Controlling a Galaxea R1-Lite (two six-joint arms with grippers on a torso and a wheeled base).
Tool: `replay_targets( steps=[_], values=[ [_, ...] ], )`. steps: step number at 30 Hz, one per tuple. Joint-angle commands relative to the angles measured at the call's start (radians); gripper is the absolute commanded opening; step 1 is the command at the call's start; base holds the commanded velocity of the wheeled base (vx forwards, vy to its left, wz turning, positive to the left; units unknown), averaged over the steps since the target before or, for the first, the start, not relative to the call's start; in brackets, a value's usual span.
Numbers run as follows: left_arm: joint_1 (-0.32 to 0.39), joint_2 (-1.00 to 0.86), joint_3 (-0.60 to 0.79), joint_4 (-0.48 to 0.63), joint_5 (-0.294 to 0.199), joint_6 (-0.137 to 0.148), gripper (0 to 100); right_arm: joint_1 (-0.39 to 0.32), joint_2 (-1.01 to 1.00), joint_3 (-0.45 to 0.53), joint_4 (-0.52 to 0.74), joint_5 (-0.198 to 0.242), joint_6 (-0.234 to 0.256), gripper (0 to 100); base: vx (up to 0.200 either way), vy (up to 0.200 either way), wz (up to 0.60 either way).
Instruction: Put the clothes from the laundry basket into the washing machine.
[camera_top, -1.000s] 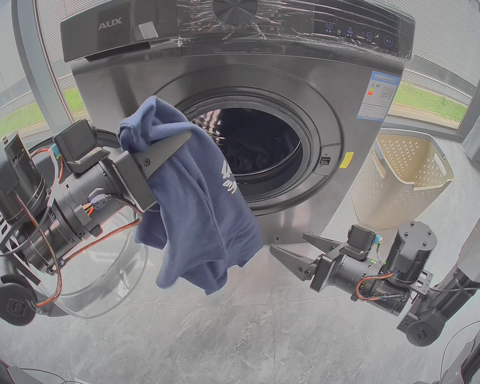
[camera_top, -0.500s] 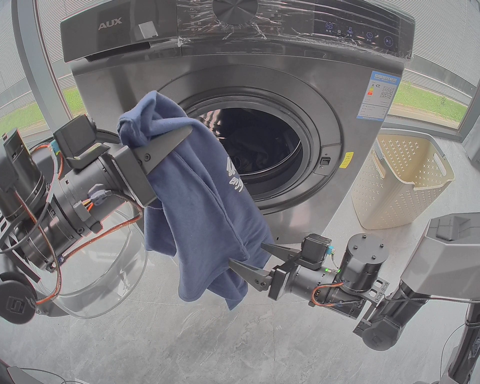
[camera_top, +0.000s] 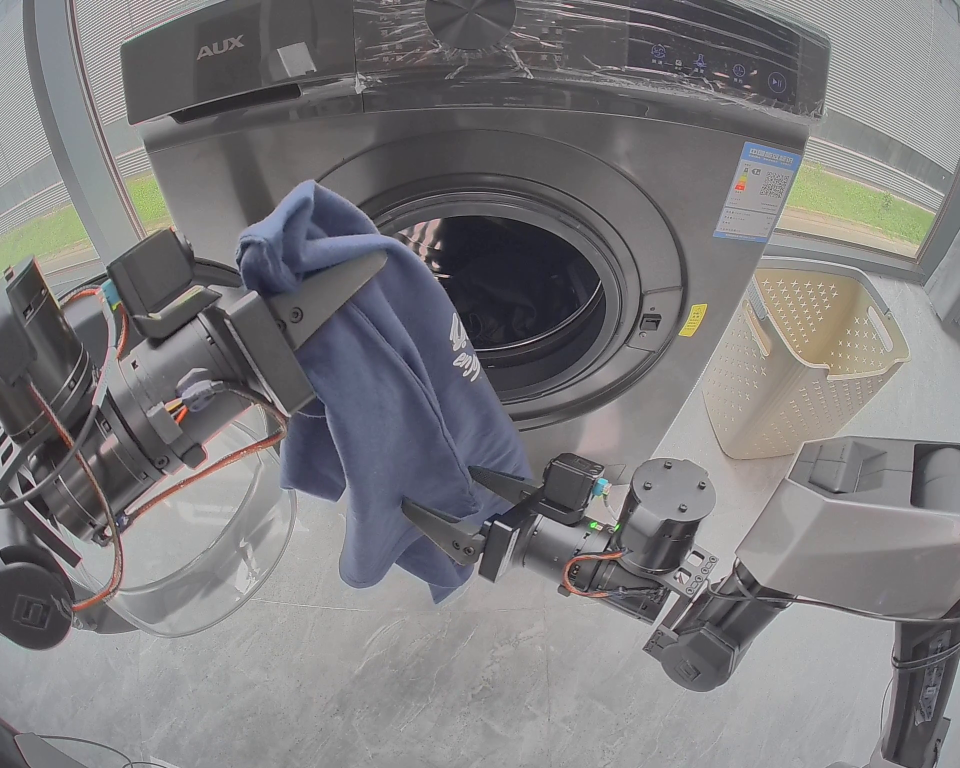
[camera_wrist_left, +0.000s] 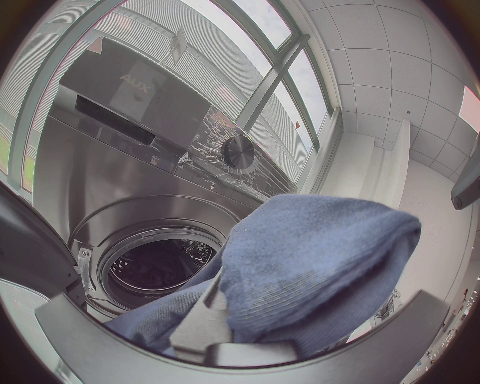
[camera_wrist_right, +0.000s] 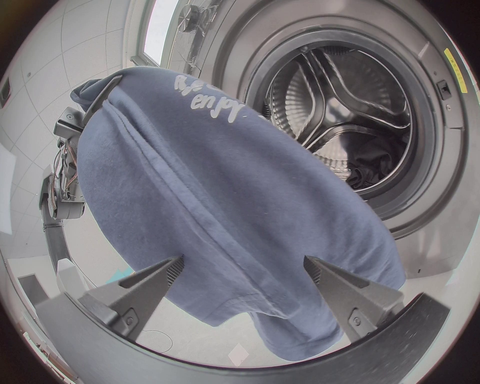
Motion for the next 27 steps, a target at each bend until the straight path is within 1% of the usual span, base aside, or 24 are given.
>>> replay_targets(
  steps=[1, 9, 11, 12, 13, 14, 15, 16, 17, 19, 24, 25, 27],
  values=[
    [0.0, 0.002, 0.0, 0.0, 0.0, -0.001, 0, 0.023, 0.023, -0.036, -0.004, -0.001, 0.0, 0, 0.0, 0.0, 0.0],
    [0.008, 0.005, -0.003, 0.0, 0.002, -0.001, 0, 0.034, 0.003, -0.01, -0.009, -0.008, 0.001, 0, 0.0, 0.0, 0.0],
    [0.014, 0.006, 0.0, 0.0, 0.002, -0.001, 0, 0.025, -0.049, 0.048, -0.002, -0.01, -0.008, 0, 0.0, 0.0, 0.0],
    [0.014, 0.006, 0.0, 0.0, 0.002, -0.001, 0, 0.022, -0.058, 0.056, -0.002, -0.01, -0.011, 0, 0.0, 0.0, 0.0],
    [0.016, 0.008, 0.0, 0.0, 0.003, -0.001, 0, 0.016, -0.097, 0.1, -0.001, -0.013, -0.031, 0, 0.0, 0.0, 0.0],
    [0.016, 0.008, 0.0, 0.0, 0.003, -0.001, 0, 0.011, -0.127, 0.135, -0.004, -0.021, -0.048, 0, 0.0, 0.0, 0.0],
    [0.016, 0.008, 0.0, 0.001, 0.003, -0.001, 0, 0.008, -0.14, 0.148, -0.007, -0.025, -0.052, 0, 0.0, 0.0, 0.0],
    [0.016, 0.008, 0.003, 0.001, 0.003, -0.001, 0, -0.001, -0.187, 0.191, -0.009, -0.042, -0.065, 0, 0.0, 0.0, 0.0],
    [0.016, 0.008, 0.003, 0.001, 0.003, -0.001, 0, -0.001, -0.187, 0.191, -0.009, -0.042, -0.065, 0, 0.0, 0.0, 0.0],
    [0.016, 0.013, 0.008, 0.001, 0.003, -0.001, 0, -0.015, -0.272, 0.249, 0.001, -0.048, -0.065, 0, 0.0, 0.0, 0.0],
    [0.022, 0.037, 0.011, 0.001, 0.006, 0.004, 0, -0.043, -0.391, 0.318, 0.024, -0.047, -0.066, 0, 0.0, 0.0, 0.0],
    [0.033, 0.049, 0.005, 0.0, 0.006, 0.006, 0, -0.043, -0.425, 0.345, 0.047, -0.045, -0.065, 0, 0.0, 0.0, 0.0],
    [0.036, 0.054, 0.0, 0.0, 0.005, 0.007, 0, -0.043, -0.433, 0.364, 0.05, -0.045, -0.062, 0, 0.0, 0.0, 0.0]
  ],
)
